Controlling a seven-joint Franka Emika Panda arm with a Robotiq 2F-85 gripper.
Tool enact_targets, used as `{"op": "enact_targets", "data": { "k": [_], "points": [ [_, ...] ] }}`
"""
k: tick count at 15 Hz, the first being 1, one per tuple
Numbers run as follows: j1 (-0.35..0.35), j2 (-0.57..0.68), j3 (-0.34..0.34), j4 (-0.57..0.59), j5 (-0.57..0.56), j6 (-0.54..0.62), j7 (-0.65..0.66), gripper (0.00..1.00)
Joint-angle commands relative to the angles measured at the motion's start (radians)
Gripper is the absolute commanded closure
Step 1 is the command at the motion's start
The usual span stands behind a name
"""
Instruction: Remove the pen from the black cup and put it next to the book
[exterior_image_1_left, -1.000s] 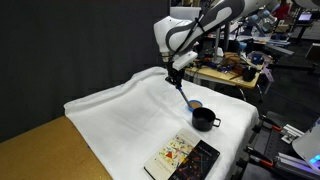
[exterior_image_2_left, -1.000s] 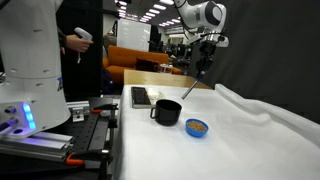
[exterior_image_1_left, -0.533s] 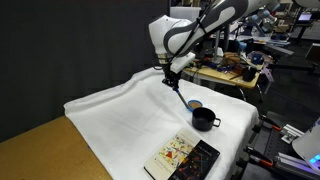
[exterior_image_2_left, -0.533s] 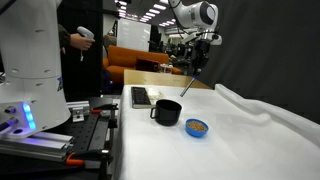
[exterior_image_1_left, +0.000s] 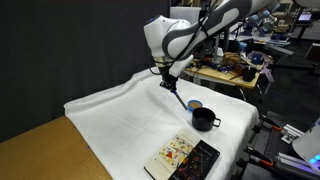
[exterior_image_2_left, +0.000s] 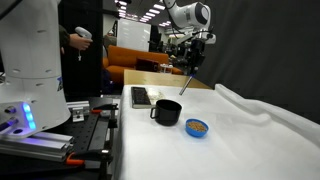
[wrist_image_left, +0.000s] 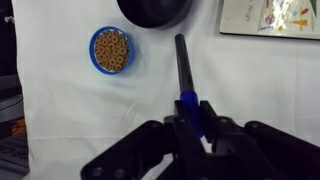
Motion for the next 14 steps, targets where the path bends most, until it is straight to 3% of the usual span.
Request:
{"op": "enact_targets", "data": {
  "k": [1,14],
  "points": [
    [0.008,-0.008,0.008,-0.019,-0.036,-0.003,0.006,0.95],
    [0.073,-0.008,0.057,-0.131,-0.125,-0.004,-0.013,0.95]
  ]
}}
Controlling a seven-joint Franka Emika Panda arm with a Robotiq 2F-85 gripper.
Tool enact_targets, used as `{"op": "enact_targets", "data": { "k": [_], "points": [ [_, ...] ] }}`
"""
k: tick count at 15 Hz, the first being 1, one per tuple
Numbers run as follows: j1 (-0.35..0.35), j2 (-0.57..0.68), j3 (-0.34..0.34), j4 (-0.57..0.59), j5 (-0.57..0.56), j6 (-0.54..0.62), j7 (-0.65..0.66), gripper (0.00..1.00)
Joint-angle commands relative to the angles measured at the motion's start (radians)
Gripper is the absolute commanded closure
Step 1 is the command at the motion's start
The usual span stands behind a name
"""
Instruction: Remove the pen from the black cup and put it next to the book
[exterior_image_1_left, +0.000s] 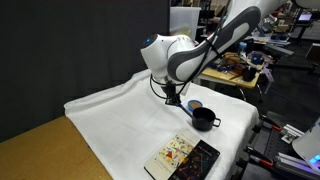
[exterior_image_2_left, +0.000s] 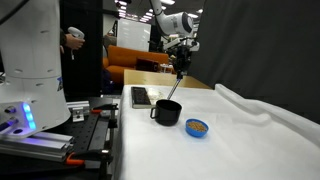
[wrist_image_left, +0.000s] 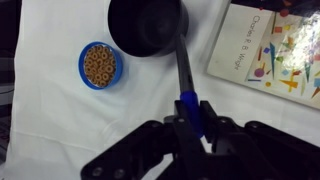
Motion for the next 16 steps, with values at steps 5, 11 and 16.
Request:
{"op": "enact_targets", "data": {
  "k": [5,11,16],
  "points": [
    [0.014,-0.004,0.011,-0.021,-0.051,-0.013,-0.006,0.95],
    [-0.017,-0.016,0.005,-0.014,-0.011,-0.003,-0.003,0.95],
    [-0.070,-0.027,-0.016,-0.016,0.003,0.008,0.010,0.95]
  ]
}}
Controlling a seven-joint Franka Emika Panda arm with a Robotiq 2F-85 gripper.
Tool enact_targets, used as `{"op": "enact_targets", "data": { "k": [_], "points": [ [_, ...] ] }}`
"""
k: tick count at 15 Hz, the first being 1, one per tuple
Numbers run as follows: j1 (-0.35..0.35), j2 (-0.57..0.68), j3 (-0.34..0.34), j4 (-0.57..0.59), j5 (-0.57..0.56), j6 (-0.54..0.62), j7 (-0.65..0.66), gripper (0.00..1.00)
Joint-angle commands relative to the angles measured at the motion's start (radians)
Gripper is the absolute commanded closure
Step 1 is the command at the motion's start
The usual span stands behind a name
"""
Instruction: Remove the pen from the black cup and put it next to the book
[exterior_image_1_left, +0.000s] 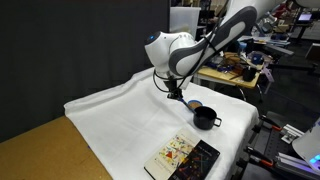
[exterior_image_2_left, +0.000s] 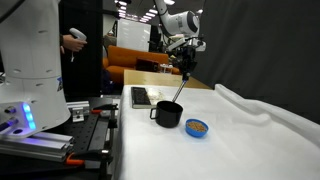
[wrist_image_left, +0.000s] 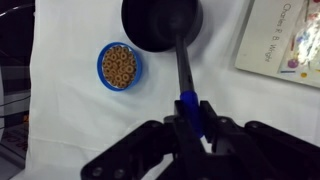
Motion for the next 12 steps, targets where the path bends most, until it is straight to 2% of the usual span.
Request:
{"op": "enact_targets", "data": {
  "k": [1,12],
  "points": [
    [-0.022,-0.017,0.002,-0.012,0.020,0.004,0.009,0.95],
    [-0.005,-0.021,0.011,-0.007,0.001,0.002,0.016,0.95]
  ]
}}
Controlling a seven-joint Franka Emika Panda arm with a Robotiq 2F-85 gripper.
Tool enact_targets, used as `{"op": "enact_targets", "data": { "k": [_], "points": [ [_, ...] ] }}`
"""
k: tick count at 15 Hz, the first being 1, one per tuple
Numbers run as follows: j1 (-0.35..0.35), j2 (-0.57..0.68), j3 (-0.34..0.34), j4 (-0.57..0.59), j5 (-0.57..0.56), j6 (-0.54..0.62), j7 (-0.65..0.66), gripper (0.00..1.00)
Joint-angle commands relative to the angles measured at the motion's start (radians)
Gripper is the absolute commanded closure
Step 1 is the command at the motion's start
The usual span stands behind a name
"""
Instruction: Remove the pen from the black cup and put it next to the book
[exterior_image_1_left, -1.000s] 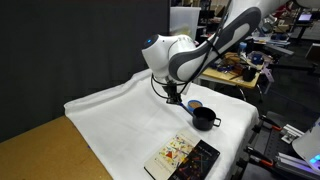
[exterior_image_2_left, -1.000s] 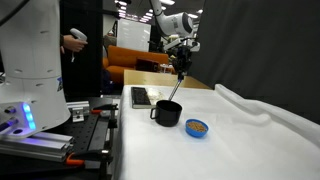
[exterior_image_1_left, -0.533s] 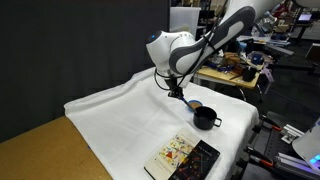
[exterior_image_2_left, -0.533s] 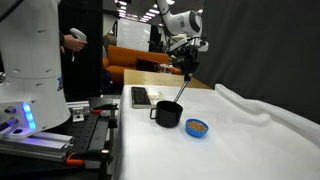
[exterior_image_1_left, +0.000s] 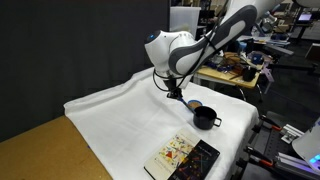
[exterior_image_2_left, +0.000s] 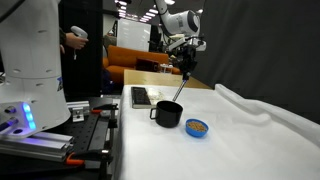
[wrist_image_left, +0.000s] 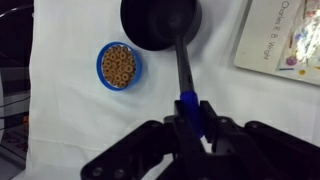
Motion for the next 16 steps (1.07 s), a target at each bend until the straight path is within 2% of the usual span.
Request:
{"op": "enact_targets", "data": {
  "k": [1,16],
  "points": [
    [0.003,-0.022,0.003,-0.008,-0.001,-0.001,0.006,0.95],
    [0.073,-0.035,0.029,0.001,-0.042,-0.010,-0.001,0.95]
  ]
}}
